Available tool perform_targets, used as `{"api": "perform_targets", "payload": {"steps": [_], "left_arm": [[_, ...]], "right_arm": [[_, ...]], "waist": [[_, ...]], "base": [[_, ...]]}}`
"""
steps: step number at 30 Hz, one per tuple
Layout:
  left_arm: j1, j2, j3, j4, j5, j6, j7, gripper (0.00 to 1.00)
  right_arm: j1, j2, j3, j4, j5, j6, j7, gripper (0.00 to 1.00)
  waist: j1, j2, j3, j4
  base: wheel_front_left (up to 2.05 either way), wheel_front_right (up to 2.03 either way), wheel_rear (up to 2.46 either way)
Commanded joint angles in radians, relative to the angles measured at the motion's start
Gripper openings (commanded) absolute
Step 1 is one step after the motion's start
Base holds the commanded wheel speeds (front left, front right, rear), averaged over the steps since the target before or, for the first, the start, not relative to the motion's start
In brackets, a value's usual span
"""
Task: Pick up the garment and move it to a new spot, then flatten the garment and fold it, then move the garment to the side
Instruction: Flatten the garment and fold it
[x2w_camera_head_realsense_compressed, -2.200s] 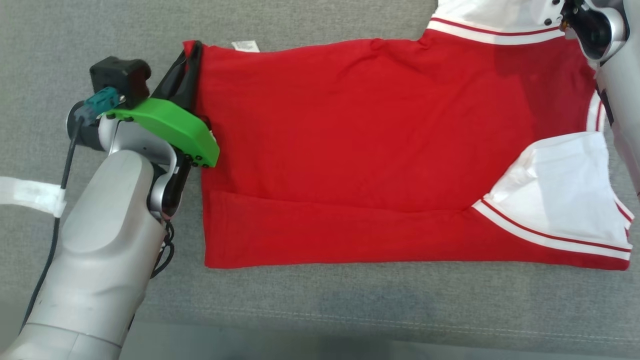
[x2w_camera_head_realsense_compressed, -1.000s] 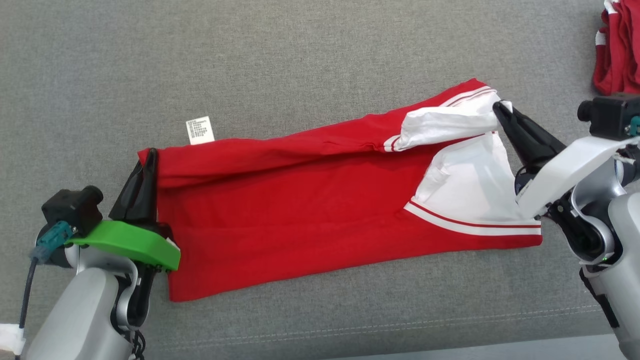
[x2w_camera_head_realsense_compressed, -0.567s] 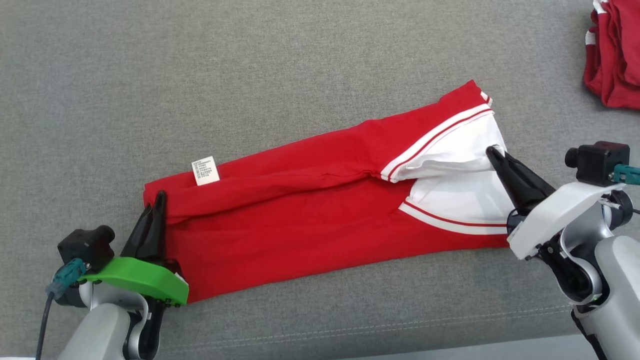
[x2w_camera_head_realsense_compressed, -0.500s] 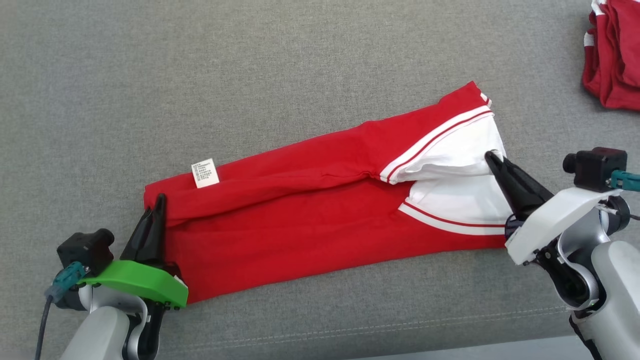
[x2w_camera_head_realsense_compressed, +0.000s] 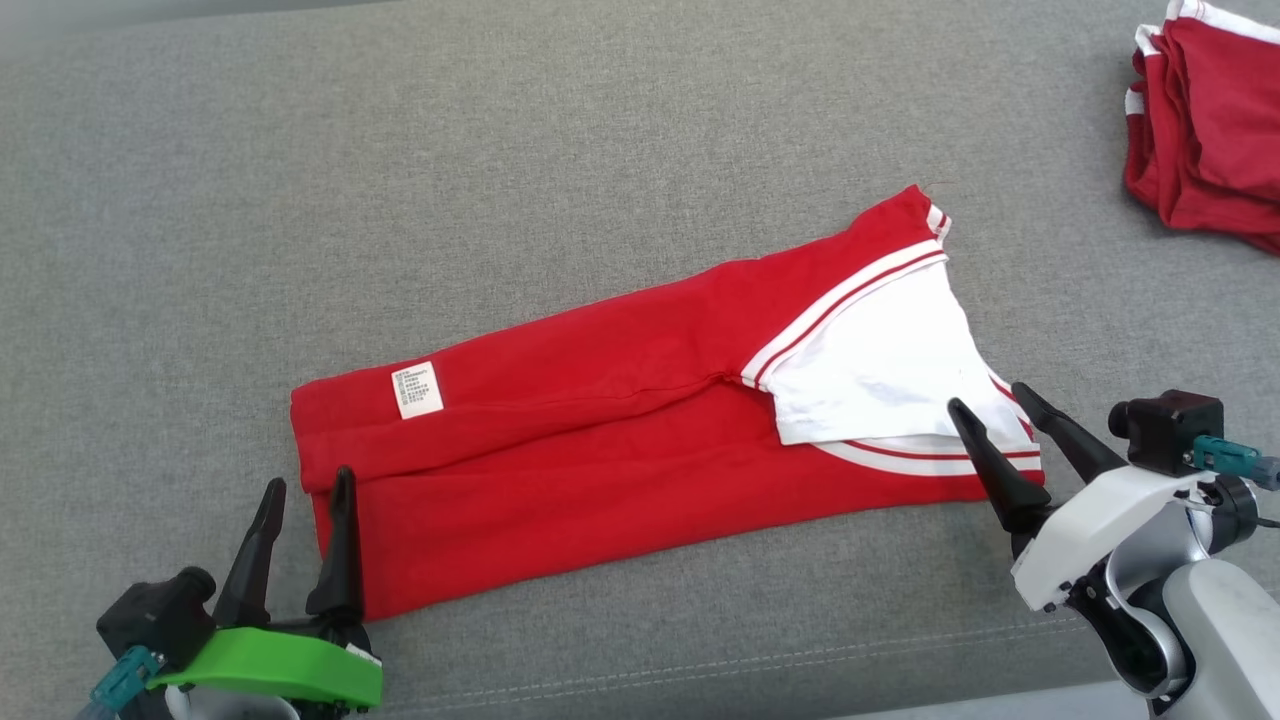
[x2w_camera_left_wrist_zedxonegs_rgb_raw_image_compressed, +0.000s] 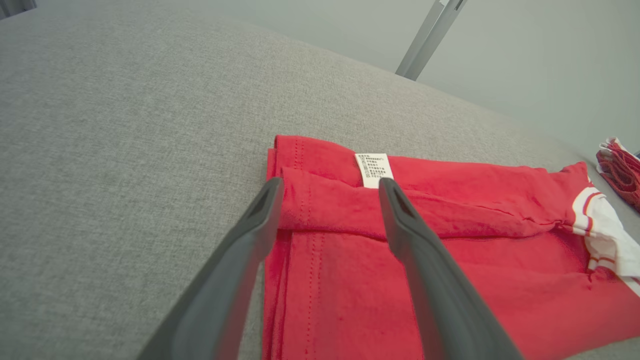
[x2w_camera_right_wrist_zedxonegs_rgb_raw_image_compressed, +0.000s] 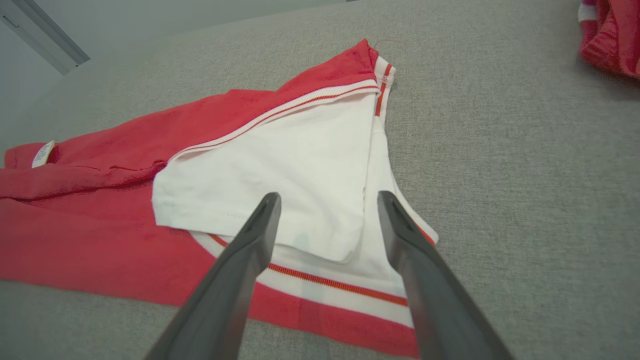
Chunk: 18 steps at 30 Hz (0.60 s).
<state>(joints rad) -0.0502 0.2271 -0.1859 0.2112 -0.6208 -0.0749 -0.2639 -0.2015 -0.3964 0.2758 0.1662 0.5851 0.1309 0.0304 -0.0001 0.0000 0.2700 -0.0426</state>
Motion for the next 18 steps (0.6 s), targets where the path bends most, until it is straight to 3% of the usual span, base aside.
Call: {"api": "perform_targets", "payload": {"steps": [1, 10, 18], "left_arm": [[0.022, -0.008, 0.015, -0.015, 0.011, -0.004, 0.000, 1.00], [0.080, -0.040, 0.073, -0.063, 0.053, -0.007, 0.000, 1.00], [0.050, -0.057, 0.059, -0.084, 0.082, 0.001, 0.000, 1.00]], "right_arm": [[0.018, -0.002, -0.010, 0.006, -0.008, 0.000, -0.011, 1.00], [0.059, 0.009, -0.066, -0.003, -0.020, 0.000, -0.029, 1.00], [0.030, -0.003, -0.110, -0.017, -0.054, 0.000, 0.011, 1.00]], "waist": [[0.0001, 0.0000, -0.007, -0.001], [0.0001, 0.0000, -0.055, -0.008], [0.0001, 0.0000, -0.121, -0.009]], "base": [[0.00, 0.00, 0.00], [0.00, 0.00, 0.00], [0.00, 0.00, 0.00]]}}
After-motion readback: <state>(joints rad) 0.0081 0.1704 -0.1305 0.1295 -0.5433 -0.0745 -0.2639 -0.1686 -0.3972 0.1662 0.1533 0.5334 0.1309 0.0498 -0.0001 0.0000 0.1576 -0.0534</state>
